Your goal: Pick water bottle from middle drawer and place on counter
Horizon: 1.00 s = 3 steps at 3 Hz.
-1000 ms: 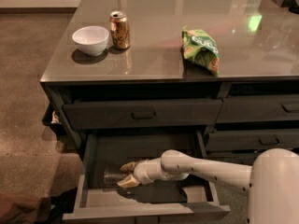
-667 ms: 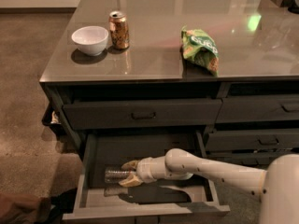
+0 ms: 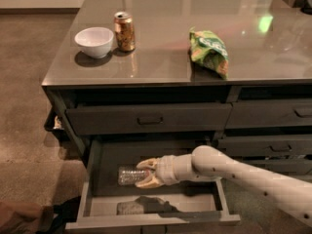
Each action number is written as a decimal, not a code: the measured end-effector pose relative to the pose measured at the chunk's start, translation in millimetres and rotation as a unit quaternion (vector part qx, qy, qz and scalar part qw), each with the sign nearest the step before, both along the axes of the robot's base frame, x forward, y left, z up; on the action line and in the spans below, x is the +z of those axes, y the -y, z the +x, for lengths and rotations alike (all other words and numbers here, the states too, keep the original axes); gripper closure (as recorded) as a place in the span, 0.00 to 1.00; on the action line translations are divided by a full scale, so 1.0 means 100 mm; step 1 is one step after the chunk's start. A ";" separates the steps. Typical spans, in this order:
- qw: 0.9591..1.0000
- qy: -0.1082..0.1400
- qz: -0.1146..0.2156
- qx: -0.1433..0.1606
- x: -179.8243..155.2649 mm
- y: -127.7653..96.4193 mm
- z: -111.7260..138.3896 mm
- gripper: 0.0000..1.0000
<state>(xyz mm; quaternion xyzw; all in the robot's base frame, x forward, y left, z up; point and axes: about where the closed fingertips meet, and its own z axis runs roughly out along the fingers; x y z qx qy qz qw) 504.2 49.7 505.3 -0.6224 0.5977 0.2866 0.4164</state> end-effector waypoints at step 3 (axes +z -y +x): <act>0.993 0.112 -0.014 0.022 1.75 0.58 -0.06 1.00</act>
Offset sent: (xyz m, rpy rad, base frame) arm -0.0153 -0.0828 0.1983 -0.0532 -0.2924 0.0031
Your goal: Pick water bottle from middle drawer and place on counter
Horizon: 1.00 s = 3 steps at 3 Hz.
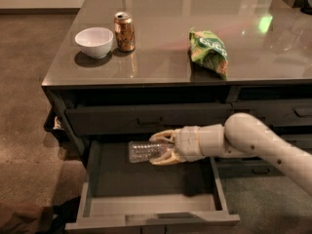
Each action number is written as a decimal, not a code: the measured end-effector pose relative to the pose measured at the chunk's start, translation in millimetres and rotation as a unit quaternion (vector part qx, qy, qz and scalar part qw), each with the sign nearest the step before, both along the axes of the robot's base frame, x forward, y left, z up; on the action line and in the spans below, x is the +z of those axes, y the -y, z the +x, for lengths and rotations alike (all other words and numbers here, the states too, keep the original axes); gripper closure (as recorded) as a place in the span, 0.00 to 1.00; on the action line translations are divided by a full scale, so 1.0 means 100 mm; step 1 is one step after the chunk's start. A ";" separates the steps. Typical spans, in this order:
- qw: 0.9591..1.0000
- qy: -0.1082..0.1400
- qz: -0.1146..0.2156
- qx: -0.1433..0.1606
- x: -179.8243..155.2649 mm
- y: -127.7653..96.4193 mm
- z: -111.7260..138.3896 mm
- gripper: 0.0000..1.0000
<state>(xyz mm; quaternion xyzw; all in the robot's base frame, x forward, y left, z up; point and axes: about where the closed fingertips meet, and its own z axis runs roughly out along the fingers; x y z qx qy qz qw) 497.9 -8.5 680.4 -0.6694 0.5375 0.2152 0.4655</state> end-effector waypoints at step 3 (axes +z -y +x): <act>1.000 0.000 0.011 -0.013 1.78 0.15 0.22 1.00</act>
Offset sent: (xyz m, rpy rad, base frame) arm 0.0200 -0.0250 0.2105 0.0031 -0.0468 0.0483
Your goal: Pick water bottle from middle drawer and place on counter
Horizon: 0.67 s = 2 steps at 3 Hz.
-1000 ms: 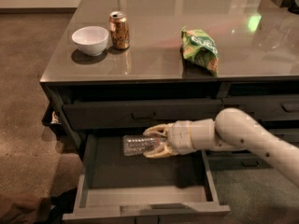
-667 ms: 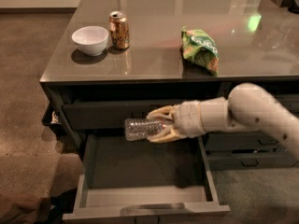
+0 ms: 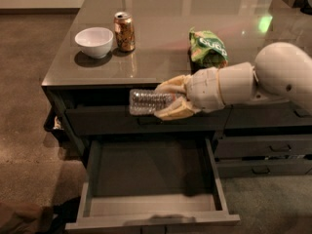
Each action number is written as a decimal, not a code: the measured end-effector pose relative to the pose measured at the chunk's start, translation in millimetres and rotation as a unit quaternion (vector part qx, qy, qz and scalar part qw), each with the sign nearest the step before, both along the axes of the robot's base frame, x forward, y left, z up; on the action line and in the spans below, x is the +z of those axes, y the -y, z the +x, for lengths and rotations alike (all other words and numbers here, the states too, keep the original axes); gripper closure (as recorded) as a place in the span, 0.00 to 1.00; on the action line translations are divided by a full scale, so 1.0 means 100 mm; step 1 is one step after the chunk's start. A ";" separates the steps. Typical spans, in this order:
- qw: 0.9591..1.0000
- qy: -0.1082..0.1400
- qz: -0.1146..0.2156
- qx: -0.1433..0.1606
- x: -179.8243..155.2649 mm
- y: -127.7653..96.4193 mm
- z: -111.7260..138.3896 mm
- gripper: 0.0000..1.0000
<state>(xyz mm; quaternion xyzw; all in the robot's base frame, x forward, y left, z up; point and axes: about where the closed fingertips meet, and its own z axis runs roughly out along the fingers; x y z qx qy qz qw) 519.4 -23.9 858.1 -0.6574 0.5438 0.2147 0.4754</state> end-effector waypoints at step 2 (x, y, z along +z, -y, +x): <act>0.988 -0.043 -0.024 -0.144 0.14 -0.28 0.36 1.00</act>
Offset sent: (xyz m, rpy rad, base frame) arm 0.0562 0.0389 0.0148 -0.0333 0.2234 -0.5357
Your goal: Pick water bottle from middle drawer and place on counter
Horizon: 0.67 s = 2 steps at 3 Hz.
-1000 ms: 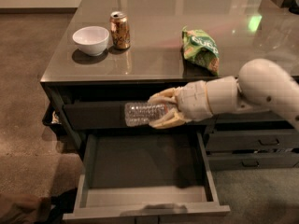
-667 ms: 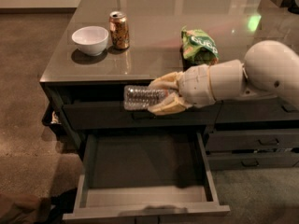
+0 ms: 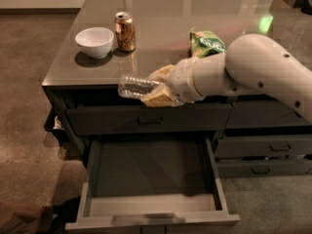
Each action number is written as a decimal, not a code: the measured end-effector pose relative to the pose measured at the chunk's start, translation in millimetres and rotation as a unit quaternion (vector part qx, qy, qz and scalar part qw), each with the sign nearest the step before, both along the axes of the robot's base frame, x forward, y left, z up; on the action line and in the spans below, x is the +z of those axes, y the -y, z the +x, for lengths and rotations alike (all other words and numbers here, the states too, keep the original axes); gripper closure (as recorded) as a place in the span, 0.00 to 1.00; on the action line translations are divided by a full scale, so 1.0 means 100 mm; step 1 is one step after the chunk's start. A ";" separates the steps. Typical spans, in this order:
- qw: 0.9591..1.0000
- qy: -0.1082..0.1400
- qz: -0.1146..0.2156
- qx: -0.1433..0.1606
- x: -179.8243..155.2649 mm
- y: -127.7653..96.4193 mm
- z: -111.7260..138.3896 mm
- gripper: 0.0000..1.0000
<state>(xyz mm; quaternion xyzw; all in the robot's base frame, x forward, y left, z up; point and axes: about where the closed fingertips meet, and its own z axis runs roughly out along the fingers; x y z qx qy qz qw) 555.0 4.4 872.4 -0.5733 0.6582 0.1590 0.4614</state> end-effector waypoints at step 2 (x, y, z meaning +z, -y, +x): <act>0.999 -0.023 0.019 -0.024 0.03 -0.03 0.03 1.00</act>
Offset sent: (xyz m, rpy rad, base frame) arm 0.0034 0.0025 0.0034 0.0365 0.0444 -0.0494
